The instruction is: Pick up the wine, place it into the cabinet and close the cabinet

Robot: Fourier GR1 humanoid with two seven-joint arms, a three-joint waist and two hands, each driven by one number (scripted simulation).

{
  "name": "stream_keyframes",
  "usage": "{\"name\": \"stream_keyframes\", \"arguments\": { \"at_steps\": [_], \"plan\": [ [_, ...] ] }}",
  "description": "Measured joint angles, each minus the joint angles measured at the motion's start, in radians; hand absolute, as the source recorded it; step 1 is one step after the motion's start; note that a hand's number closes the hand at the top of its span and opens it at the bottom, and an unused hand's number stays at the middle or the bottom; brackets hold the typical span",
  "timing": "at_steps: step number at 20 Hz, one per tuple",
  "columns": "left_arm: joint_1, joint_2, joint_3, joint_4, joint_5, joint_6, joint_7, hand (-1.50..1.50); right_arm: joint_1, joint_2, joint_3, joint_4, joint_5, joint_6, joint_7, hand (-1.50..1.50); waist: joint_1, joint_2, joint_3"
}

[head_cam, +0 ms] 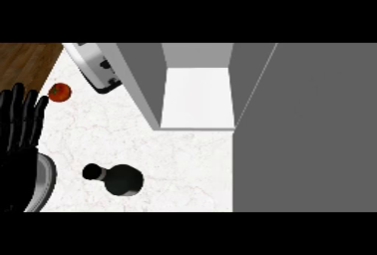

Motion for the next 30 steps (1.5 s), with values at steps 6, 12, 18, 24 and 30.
{"name": "stream_keyframes", "arguments": {
  "at_steps": [6,12,18,24,30],
  "plan": [
    [0.116,0.032,-0.024,-0.062,0.136,-0.159,-0.081,-1.50,0.081,-0.001,0.024,-0.061,-0.004,0.030,-0.007,-1.50,-0.004,0.001,-0.013],
    [0.252,0.018,-0.079,-0.144,0.362,-0.249,0.014,-1.50,0.141,-0.043,0.104,-0.202,-0.091,0.120,0.128,-1.50,-0.002,0.000,-0.016],
    [0.333,0.040,-0.065,-0.252,0.453,-0.251,0.127,-1.50,0.068,-0.062,0.121,-0.331,-0.119,0.087,0.339,-1.50,0.000,0.003,-0.016],
    [0.353,0.037,-0.079,-0.266,0.461,-0.225,0.195,-1.50,-0.028,-0.057,0.156,-0.355,-0.095,0.030,0.473,-1.50,0.002,0.003,-0.016],
    [0.351,0.037,-0.091,-0.272,0.465,-0.196,0.252,-1.50,-0.128,-0.076,0.130,-0.372,-0.093,-0.007,0.595,-1.50,0.000,0.002,-0.016]
  ]
}}
